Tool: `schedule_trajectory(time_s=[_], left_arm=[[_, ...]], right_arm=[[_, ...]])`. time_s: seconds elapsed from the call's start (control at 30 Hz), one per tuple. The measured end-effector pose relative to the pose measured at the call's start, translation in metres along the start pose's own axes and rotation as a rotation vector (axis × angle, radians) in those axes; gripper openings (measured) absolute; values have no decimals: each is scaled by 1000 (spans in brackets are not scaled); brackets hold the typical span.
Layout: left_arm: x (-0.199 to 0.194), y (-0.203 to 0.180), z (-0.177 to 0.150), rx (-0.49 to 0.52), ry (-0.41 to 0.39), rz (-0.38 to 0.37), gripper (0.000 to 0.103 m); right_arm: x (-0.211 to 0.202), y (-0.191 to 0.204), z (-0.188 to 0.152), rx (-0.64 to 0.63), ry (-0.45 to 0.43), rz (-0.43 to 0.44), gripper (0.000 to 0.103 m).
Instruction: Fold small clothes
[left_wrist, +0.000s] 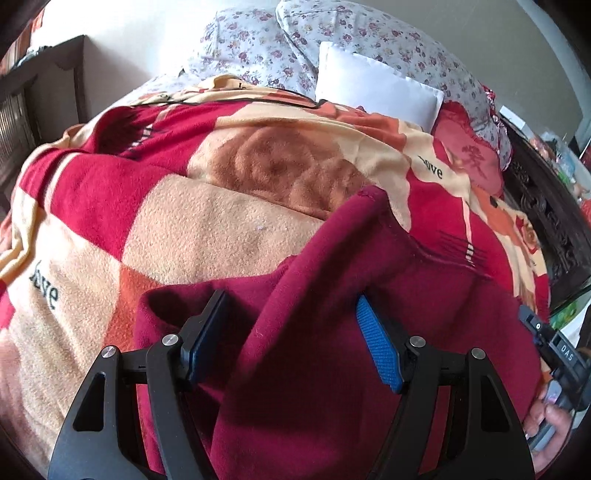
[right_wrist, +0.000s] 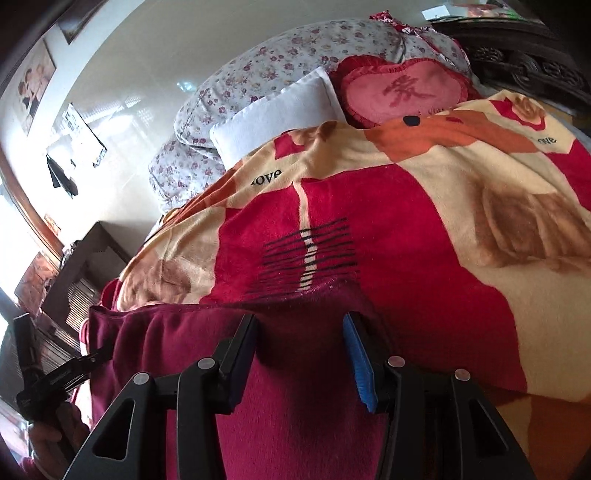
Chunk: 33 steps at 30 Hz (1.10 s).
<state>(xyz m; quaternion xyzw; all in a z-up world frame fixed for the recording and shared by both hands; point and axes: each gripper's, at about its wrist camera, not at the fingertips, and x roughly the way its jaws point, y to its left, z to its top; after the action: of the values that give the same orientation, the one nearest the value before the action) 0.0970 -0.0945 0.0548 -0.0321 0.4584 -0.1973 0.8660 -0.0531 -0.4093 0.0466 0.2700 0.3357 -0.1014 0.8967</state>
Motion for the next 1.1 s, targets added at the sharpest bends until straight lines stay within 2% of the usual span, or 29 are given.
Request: schedule_trajectory(time_s=[0.1, 0.23, 0.3, 0.37, 0.43, 0.63, 0.9, 1.0, 1.1], left_arm=[[-14, -6, 2, -6, -16, -40, 71], [-28, -20, 7, 18, -58, -72, 71], [-23, -26, 8, 14, -47, -79, 71], [-16, -27, 9, -5, -36, -69, 71], [-10, -27, 9, -16, -30, -56, 71], [5, -27, 12, 26, -27, -23, 71], [7, -18, 23, 61, -32, -67, 71], [-6, -13, 27, 89, -58, -46, 71], [-25, 5, 28, 35, -80, -33, 71]], right_arm=[[-9, 6, 2, -13, 15, -10, 46], [-34, 13, -7, -28, -34, 9, 45], [-40, 19, -14, -49, -48, 11, 46], [-35, 26, -22, -94, -36, -22, 47], [-33, 29, -27, -119, -63, -51, 47], [-23, 22, -30, -108, -92, -83, 48], [-14, 39, -36, -207, -98, -153, 65], [-12, 40, -38, -217, -99, -161, 69], [-12, 39, -38, -219, -102, -159, 69]])
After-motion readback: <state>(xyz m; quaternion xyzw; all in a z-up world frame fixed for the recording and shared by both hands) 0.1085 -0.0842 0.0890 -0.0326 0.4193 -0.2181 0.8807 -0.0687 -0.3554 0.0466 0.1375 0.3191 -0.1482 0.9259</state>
